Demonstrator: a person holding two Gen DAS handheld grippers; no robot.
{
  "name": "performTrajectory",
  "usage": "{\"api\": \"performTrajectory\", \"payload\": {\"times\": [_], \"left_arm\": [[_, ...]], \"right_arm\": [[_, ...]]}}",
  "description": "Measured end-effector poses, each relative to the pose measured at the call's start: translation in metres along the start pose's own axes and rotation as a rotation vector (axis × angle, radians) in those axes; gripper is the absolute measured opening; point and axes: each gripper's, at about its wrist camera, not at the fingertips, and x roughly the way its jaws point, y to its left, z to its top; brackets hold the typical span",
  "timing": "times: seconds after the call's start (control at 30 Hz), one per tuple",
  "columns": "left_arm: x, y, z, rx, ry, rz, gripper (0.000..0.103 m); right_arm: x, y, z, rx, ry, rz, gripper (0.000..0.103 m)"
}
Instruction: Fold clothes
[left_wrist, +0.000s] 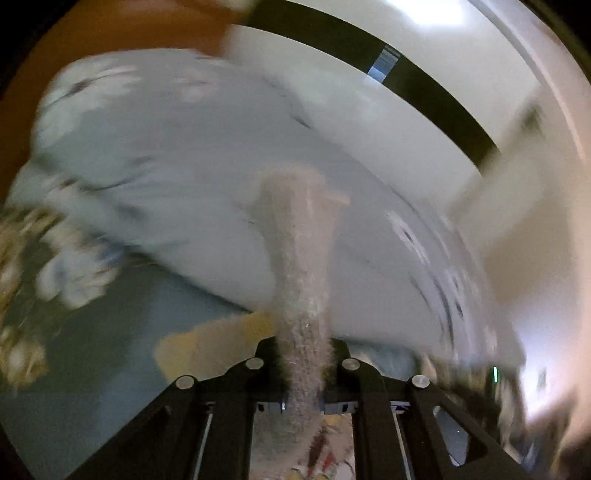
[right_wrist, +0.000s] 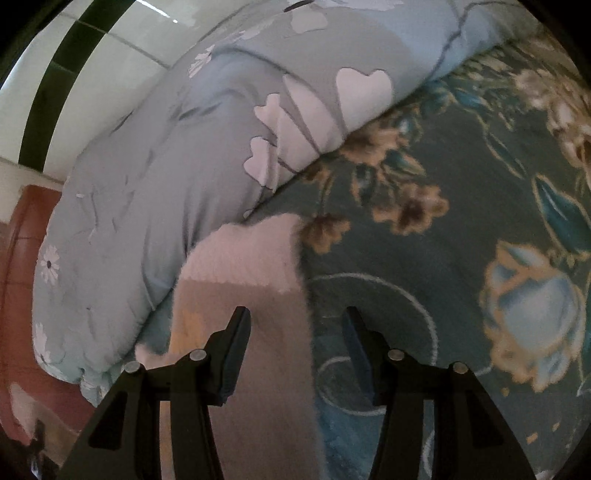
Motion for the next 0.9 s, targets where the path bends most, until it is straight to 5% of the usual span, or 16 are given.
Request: {"api": "performTrajectory", "payload": {"times": [0.13,0.27,0.33,0.47,0.6,0.9], "left_arm": [[0.06,-0.062,-0.046,0.131,0.162,-0.017,0.011],[0.111,-0.101,-0.087,0.263,0.27,0.054,0.011],[0.121,-0.113,-0.103,0.305,0.308,0.086,0.011],[0.139,-0.123,-0.124,0.373,0.36,0.144,0.013],[0.156,-0.124,-0.139,0.376,0.412,0.168,0.014],[0.12,-0.12,-0.149,0.283,0.46,0.035,0.051]], "right_arm": [[0.002,0.007,0.0,0.005,-0.004,-0.002,0.055],[0.003,0.012,-0.001,0.019,-0.003,-0.006,0.055],[0.002,0.011,-0.001,0.031,-0.003,-0.004,0.049],[-0.002,0.001,-0.003,0.081,0.008,0.004,0.014],[-0.023,-0.01,-0.007,0.086,-0.027,0.029,0.008],[-0.128,-0.047,-0.028,0.133,-0.234,0.046,0.007]]}}
